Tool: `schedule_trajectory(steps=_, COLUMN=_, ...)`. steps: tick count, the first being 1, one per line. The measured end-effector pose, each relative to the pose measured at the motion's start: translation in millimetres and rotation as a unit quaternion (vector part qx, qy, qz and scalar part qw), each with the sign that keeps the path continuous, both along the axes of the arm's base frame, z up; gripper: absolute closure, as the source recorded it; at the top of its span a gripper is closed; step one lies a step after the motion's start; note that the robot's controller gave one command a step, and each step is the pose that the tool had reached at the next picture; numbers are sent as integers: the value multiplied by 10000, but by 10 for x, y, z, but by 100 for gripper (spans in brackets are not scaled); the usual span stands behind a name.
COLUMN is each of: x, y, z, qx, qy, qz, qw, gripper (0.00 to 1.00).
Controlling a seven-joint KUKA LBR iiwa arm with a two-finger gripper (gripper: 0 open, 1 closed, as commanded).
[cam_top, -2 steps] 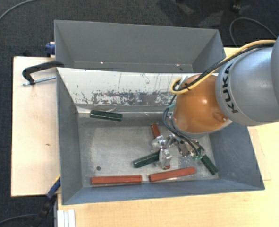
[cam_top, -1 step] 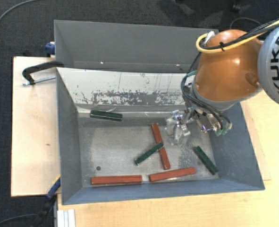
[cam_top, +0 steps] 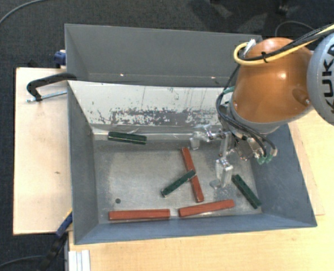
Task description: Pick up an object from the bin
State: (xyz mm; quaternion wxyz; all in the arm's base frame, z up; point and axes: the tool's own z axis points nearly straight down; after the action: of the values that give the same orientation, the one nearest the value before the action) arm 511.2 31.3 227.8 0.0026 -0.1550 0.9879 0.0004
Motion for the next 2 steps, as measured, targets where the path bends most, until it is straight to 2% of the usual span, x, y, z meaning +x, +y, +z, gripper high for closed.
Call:
schedule_trajectory(steps=1, x=174, y=431, z=-1229, qx=-1, qy=37, qz=2966, qw=9550, gripper=0)
schedule_trajectory(steps=2, x=247, y=430, z=-1585, qx=-6, qy=25, qz=3293, qw=9442, gripper=0)
